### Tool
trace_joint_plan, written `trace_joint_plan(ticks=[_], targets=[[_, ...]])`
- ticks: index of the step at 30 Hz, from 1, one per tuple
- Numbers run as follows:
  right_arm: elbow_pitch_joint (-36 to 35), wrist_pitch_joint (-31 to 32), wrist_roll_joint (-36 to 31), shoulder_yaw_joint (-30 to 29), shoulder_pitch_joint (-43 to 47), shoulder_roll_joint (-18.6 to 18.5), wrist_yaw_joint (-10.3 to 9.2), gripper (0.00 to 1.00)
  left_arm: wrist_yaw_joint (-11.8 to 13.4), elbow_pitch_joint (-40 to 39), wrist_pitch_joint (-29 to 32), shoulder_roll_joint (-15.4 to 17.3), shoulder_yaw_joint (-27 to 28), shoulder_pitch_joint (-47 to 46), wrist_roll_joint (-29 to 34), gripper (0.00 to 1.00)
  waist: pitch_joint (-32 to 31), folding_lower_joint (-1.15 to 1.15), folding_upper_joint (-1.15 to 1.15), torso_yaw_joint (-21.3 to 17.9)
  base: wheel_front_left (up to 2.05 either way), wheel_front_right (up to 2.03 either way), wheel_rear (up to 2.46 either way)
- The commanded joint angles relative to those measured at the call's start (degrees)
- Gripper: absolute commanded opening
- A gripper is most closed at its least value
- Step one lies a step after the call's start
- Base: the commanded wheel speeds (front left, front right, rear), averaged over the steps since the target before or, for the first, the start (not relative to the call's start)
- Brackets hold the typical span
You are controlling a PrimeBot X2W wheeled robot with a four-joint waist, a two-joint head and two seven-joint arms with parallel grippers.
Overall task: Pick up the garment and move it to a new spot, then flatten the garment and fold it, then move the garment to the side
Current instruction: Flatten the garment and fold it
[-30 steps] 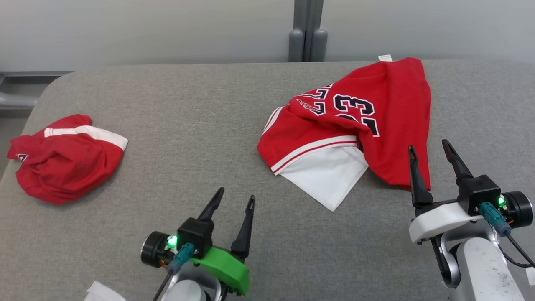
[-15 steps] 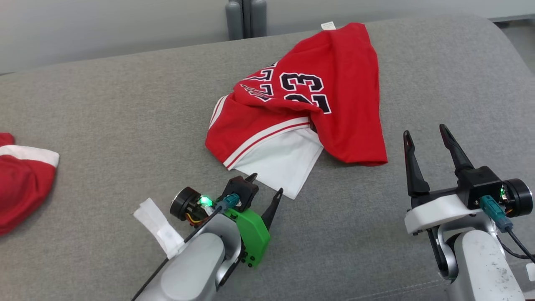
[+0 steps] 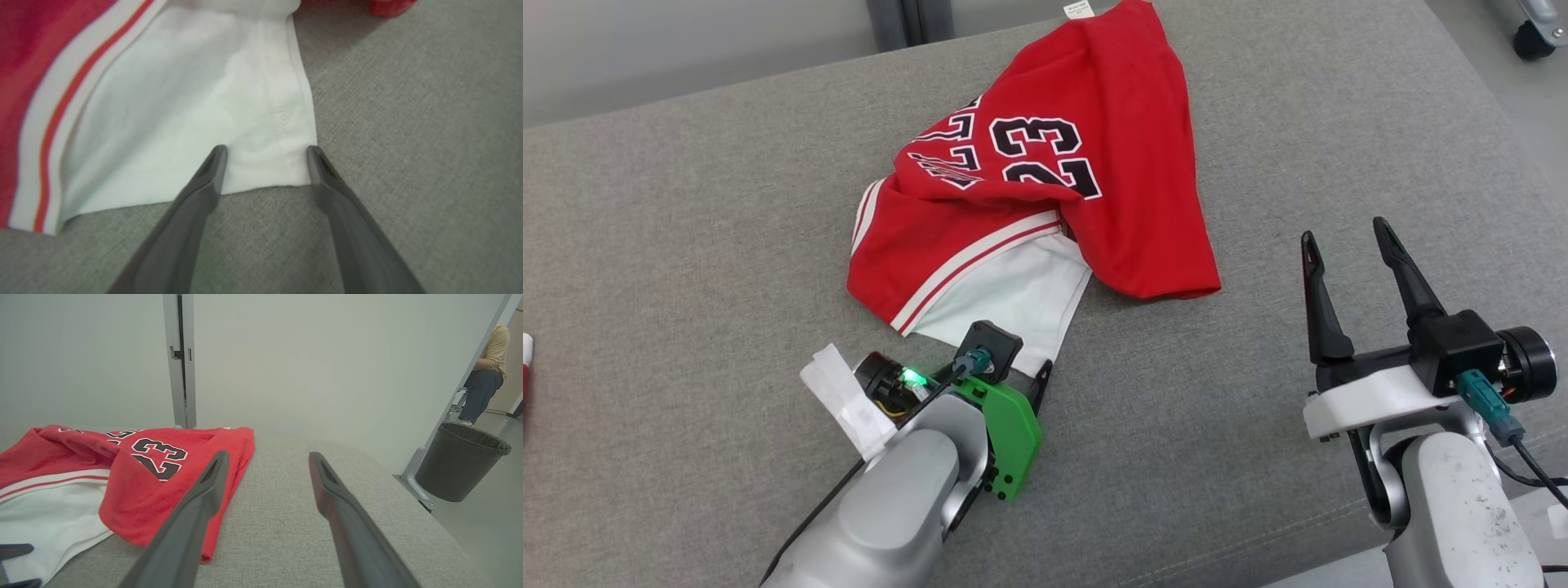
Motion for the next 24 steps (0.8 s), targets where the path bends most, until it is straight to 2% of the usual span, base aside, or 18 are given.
trace_joint_plan(ticks=[1, 2, 3, 9, 15, 20, 24], targets=[[-0.1, -0.4, 0.6, 0.1, -0.1, 0.0, -0.09, 1.00, 0.5, 1.5, 1.2, 0.4, -0.5, 0.5, -1.1, 0.78, 0.0, 0.00, 0.00, -0.2, 0.00, 0.00, 0.00], [0.0, -0.5, 0.6, 0.0, 0.1, 0.0, -0.09, 1.00, 0.5, 2.0, 1.9, 0.5, -1.0, 0.8, -1.9, 0.27, -0.2, 0.00, 0.00, 0.0, 0.00, 0.00, 0.00], [0.1, -0.6, 0.7, 0.0, 0.3, 0.0, -0.09, 1.00, 0.7, 2.4, 2.3, 0.5, -1.5, 0.9, -2.2, 0.00, -0.3, 0.00, 0.00, 0.1, 0.00, 0.00, 0.00], [0.3, -1.0, 1.0, -0.6, 1.1, 0.0, -0.09, 1.00, 2.4, 3.0, 0.8, 0.7, -3.5, -0.3, -3.7, 0.00, -1.6, 0.00, 0.00, 1.6, 0.00, 0.00, 0.00], [-0.3, -1.2, 0.6, -4.1, 2.3, 0.0, -0.09, 1.00, 4.3, 3.7, -3.7, 0.8, -2.2, -3.3, -4.7, 0.00, -3.4, 0.00, 0.00, 4.5, 0.00, 0.00, 0.00], [-0.2, -1.4, 0.0, -8.2, 4.0, 0.0, -0.09, 1.00, 5.6, 3.5, -7.4, 3.9, 0.2, -4.7, -5.6, 0.00, -4.8, 0.00, 0.00, 7.2, 0.00, 0.00, 0.00], [0.7, -1.4, -0.1, -10.5, 5.7, 0.0, -0.09, 1.00, 6.8, 2.5, -9.5, 7.6, 2.5, -4.4, -6.6, 0.00, -5.6, 0.00, 0.00, 9.0, 0.00, 0.00, 0.00]])
